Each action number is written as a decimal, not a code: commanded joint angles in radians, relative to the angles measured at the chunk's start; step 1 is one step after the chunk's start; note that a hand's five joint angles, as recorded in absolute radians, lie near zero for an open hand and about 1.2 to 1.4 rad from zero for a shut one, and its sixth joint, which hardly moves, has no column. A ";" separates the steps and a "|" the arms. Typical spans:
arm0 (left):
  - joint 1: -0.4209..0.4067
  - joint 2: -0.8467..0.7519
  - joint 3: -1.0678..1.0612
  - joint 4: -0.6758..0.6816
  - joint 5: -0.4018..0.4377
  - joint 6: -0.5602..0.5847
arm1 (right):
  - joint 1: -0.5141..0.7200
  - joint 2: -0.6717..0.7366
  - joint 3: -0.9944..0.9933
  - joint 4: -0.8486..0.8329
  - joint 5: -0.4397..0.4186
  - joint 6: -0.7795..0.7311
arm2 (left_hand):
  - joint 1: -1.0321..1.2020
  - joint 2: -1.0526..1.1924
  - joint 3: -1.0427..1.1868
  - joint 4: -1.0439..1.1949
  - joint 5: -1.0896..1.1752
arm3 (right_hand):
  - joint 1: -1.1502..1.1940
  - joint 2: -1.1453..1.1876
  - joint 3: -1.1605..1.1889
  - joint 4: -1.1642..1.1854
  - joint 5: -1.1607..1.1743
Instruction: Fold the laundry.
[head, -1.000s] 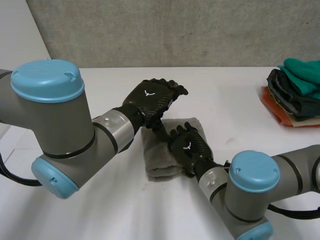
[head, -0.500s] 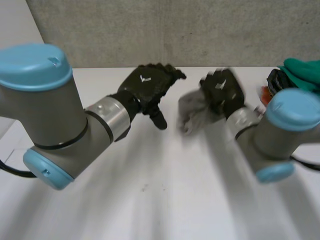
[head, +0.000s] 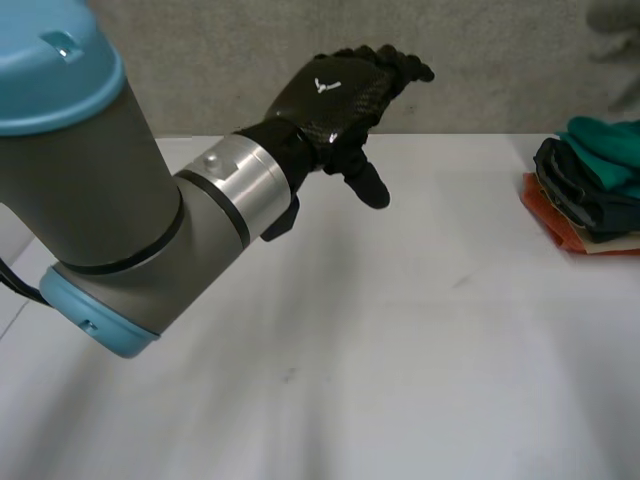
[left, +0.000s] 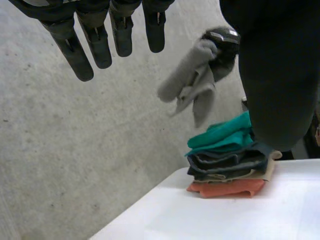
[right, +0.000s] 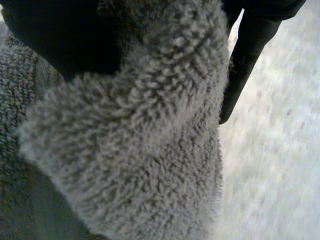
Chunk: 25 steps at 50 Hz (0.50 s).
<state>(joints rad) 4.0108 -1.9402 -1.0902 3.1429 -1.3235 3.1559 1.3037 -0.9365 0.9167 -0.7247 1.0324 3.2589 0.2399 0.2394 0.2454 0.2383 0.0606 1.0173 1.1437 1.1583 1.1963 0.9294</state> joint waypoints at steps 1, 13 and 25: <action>-0.038 -0.032 -0.046 0.003 0.003 0.001 | -0.136 0.226 0.172 -0.186 -0.256 0.065 | 0.006 0.006 0.000 0.007 0.011 | 0.379 0.253 0.238 0.200 0.292; -0.076 -0.022 -0.085 0.003 0.050 0.003 | -0.245 0.223 0.280 -0.202 -0.324 0.042 | -0.009 -0.008 -0.014 -0.007 -0.004 | 0.379 0.253 0.238 0.200 0.292; -0.084 -0.014 -0.086 0.003 0.053 0.001 | -0.241 0.084 0.289 0.037 -0.293 0.041 | -0.006 -0.005 -0.011 -0.004 -0.001 | -0.843 -0.969 -0.984 -1.022 -0.929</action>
<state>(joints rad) 3.9314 -1.9594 -1.1776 3.1462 -1.2703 3.1561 1.0600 -0.7902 1.2105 -0.8358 0.7266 3.3020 0.2399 0.2394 0.2453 0.2384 0.0607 0.4716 0.4640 0.4753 0.4931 0.3105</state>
